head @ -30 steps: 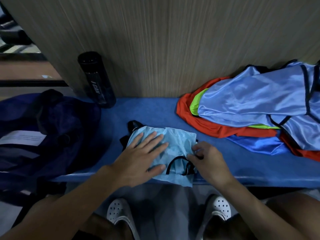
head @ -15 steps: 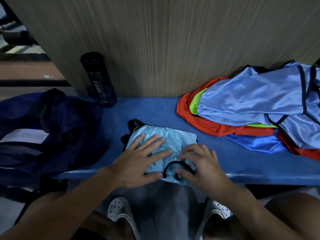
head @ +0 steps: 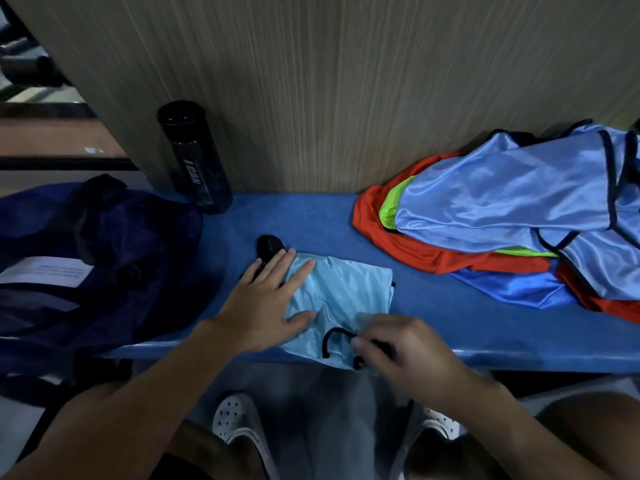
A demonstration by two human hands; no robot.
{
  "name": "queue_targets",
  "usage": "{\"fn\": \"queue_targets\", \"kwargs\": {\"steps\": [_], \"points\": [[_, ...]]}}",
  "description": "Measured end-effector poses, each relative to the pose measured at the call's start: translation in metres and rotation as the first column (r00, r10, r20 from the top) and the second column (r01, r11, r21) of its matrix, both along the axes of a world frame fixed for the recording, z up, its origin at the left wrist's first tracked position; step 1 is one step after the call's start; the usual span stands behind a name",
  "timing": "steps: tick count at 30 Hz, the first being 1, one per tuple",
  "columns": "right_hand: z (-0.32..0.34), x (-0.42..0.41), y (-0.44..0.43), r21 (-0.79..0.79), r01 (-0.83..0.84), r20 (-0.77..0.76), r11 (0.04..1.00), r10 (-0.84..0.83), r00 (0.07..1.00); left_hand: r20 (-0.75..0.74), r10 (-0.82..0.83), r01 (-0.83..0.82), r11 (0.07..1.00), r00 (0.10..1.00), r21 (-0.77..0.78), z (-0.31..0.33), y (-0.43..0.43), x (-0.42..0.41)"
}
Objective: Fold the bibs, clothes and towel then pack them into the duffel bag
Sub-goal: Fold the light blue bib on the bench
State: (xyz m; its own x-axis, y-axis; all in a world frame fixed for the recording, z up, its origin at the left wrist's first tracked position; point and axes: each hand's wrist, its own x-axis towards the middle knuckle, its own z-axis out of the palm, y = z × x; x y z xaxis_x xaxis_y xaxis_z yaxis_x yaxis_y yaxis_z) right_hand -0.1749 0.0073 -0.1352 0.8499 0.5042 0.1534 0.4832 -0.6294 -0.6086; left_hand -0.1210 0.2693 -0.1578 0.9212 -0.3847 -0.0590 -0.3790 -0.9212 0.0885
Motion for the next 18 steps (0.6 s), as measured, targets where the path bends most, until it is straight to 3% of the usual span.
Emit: {"fn": "queue_targets", "kwargs": {"steps": [4, 8, 11, 18], "points": [[0.005, 0.019, 0.005, 0.153, 0.268, 0.155, 0.951, -0.291, 0.944, -0.016, -0.020, 0.020, 1.000, 1.000, -0.015, 0.006, 0.001, -0.002], [-0.002, 0.054, 0.003, -0.011, 0.538, 0.058, 0.843, -0.537, 0.842, 0.144, 0.010, 0.023, 0.975, 0.990, -0.222, 0.008, -0.003, 0.006], [-0.008, 0.071, 0.002, -0.048, 0.572, -0.010, 0.819, -0.573, 0.819, 0.112, -0.007, 0.031, 0.977, 0.994, -0.211, 0.002, -0.004, 0.014], [-0.012, 0.082, 0.007, -0.219, 0.544, -0.002, 0.810, -0.558, 0.830, 0.023, 0.026, -0.023, 0.993, 0.999, -0.120, -0.002, -0.004, 0.017]]}}
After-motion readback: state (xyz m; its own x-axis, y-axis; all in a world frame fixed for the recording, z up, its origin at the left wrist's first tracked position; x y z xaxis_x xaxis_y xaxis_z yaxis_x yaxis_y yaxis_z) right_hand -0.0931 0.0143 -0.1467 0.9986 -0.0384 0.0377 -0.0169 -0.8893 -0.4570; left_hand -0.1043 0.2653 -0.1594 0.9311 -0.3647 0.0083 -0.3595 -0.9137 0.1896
